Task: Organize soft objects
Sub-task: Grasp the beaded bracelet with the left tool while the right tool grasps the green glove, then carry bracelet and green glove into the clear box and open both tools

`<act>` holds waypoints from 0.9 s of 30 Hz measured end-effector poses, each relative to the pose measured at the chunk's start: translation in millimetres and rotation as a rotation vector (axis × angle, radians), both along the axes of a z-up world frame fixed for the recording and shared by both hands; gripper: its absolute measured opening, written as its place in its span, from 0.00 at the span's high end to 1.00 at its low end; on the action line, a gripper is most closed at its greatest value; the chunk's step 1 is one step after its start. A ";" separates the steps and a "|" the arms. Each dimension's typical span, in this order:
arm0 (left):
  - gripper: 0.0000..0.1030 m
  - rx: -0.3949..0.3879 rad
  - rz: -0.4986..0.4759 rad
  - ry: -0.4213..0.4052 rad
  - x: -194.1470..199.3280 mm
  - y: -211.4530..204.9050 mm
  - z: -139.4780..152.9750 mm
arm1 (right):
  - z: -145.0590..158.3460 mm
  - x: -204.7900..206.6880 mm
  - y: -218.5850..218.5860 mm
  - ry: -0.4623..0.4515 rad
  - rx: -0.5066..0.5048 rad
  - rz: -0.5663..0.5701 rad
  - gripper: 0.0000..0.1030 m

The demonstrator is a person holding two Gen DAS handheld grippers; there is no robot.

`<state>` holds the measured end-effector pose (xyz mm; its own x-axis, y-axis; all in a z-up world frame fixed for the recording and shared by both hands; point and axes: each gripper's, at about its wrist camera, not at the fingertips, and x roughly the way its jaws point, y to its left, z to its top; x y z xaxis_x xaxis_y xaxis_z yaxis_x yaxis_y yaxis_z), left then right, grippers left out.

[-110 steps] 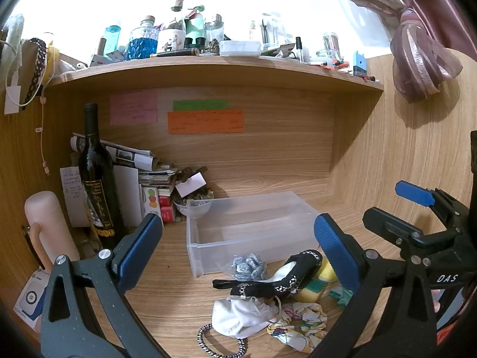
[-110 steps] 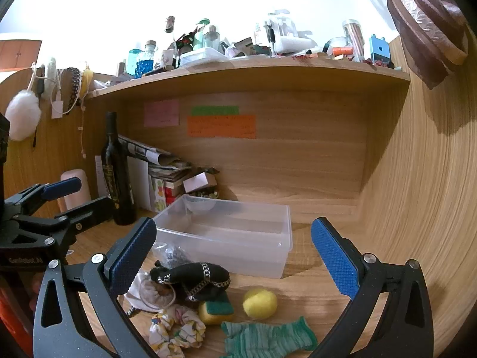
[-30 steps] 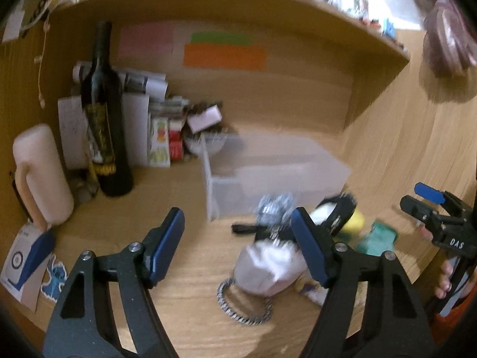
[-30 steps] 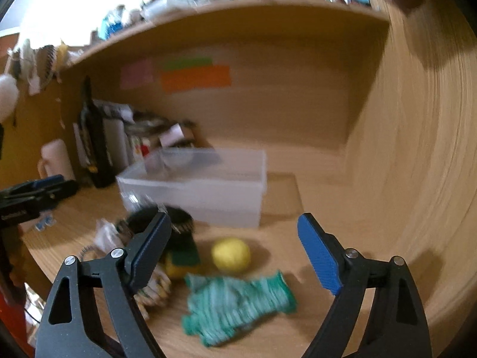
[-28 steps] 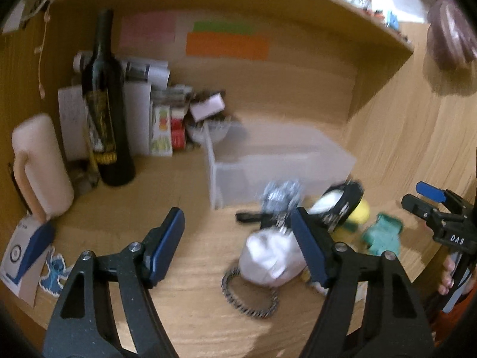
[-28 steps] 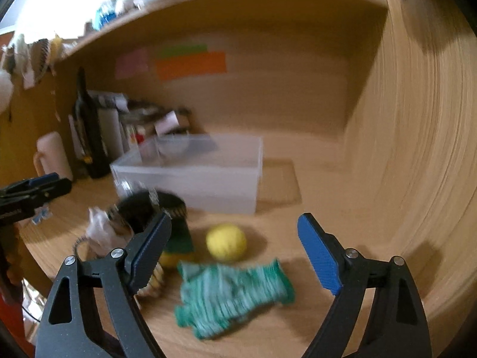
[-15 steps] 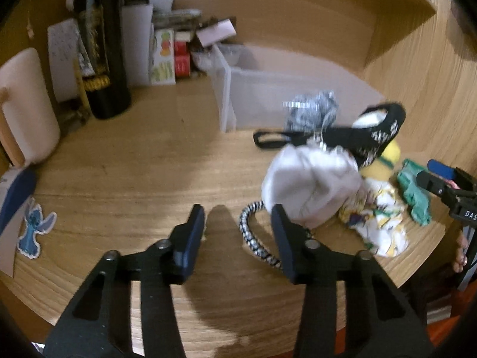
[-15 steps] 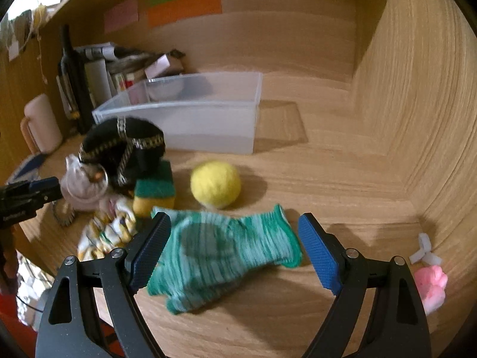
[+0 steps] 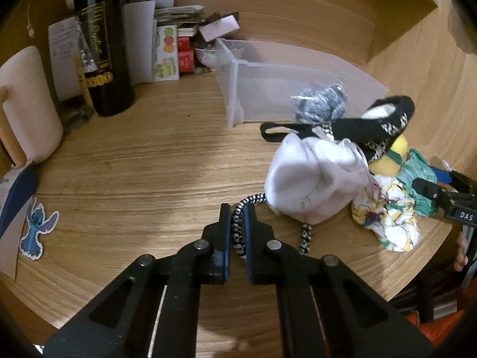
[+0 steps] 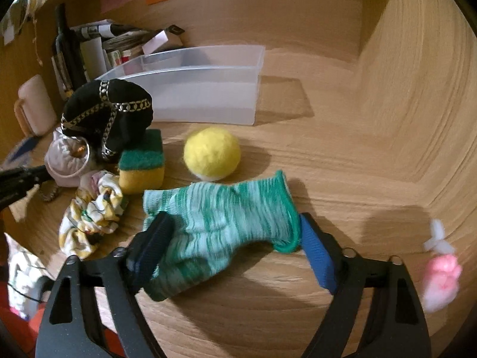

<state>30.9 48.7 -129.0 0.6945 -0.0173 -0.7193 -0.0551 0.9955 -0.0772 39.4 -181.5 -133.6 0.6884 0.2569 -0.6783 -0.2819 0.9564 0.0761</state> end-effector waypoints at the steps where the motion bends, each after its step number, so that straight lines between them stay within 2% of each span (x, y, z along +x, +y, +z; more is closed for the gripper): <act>1: 0.93 -0.001 0.001 -0.003 0.2 0.9 1.0 | 0.4 -0.7 -0.1 -0.003 -0.001 0.003 0.39; 2: 0.93 -0.001 0.007 -0.011 1.3 3.3 3.7 | 1.3 -1.3 -0.6 0.001 0.017 0.018 0.54; 4: 0.94 0.000 0.013 -0.028 1.5 6.5 9.3 | 3.1 -2.5 0.6 0.000 0.026 0.029 0.69; 8: 0.94 0.011 0.022 -0.072 4.0 12.5 26.2 | 11.2 -10.9 6.1 -0.065 -0.025 0.015 0.83; 13: 0.95 0.035 0.028 -0.127 6.9 15.4 47.2 | 31.0 -16.5 2.8 -0.144 -0.026 -0.004 0.83; 19: 0.95 0.049 0.038 -0.219 13.9 18.4 73.3 | 62.9 -22.1 0.3 -0.248 0.022 -0.007 0.83; 27: 0.95 0.056 0.007 -0.302 39.4 13.0 103.3 | 92.3 2.0 19.3 -0.347 0.054 0.030 0.83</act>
<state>70.3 61.8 -25.7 0.8771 0.0219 -0.4798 -0.0446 0.9984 -0.0360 41.4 -162.2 -41.3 0.8672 0.3098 -0.3898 -0.3279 0.9445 0.0214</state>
